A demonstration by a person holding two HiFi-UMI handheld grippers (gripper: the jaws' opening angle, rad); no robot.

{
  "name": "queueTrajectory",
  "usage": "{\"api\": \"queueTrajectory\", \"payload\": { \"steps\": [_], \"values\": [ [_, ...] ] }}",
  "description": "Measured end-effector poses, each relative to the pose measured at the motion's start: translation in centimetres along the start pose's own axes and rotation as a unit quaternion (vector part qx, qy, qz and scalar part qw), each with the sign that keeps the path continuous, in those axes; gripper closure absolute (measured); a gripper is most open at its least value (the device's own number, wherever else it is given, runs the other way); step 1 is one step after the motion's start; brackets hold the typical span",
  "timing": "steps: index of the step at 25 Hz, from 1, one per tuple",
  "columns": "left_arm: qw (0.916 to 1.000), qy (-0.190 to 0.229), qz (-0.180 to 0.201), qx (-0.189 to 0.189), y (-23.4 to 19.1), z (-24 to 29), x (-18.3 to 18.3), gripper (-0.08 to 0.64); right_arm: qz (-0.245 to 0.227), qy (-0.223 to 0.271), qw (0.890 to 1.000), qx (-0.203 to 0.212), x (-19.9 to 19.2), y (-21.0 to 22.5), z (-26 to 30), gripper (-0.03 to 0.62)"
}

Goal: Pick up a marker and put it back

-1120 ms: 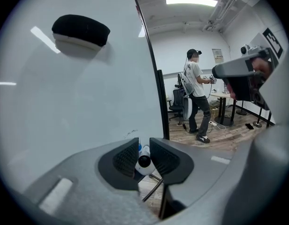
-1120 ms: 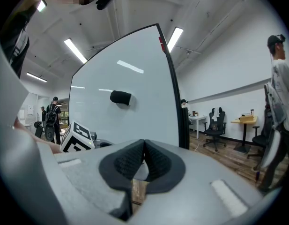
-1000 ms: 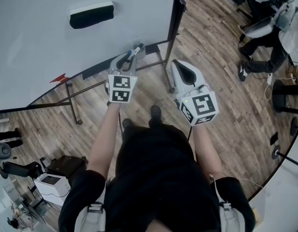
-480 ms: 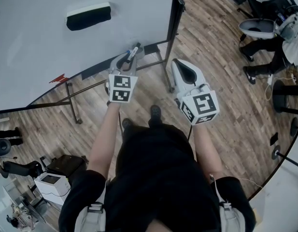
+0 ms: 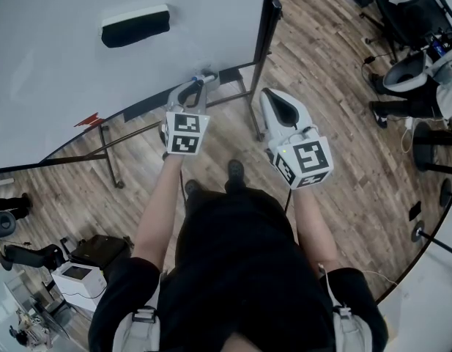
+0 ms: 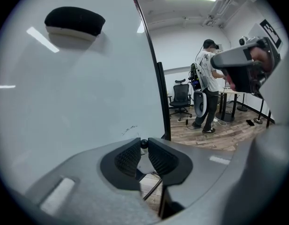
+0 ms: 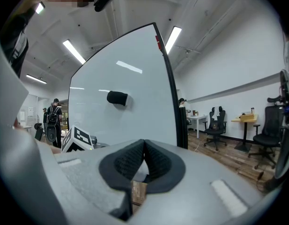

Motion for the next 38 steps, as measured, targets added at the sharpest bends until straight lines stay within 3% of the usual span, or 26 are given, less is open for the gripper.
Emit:
{"api": "queueTrajectory", "payload": {
  "steps": [12, 20, 32, 38],
  "values": [
    [0.9996, -0.006, 0.014, -0.022, 0.7, 0.6, 0.0, 0.453, -0.001, -0.003, 1.000, -0.014, -0.1, -0.8, -0.5, 0.591],
    [0.9997, 0.002, 0.017, -0.017, 0.7, 0.7, 0.1, 0.483, -0.002, -0.005, 0.999, -0.036, -0.2, -0.7, -1.8, 0.591],
    [0.9966, 0.063, 0.018, -0.048, -1.4, -3.9, 1.7, 0.485, -0.008, 0.011, 0.997, -0.080, 0.7, -5.2, -2.2, 0.591],
    [0.9919, 0.103, 0.000, -0.075, -3.5, -7.7, 2.5, 0.485, -0.007, 0.016, 0.994, -0.105, 0.8, -8.7, -2.1, 0.591]
  ]
}}
Point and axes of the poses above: the fingertips, and each gripper's own axes: z forward along the fingers, y to its right, x out of its top, the point moved 3 cm from there along -z, backward along the fingers, and after that the axes turned 9 degrees about x, right-handed, at the moved point
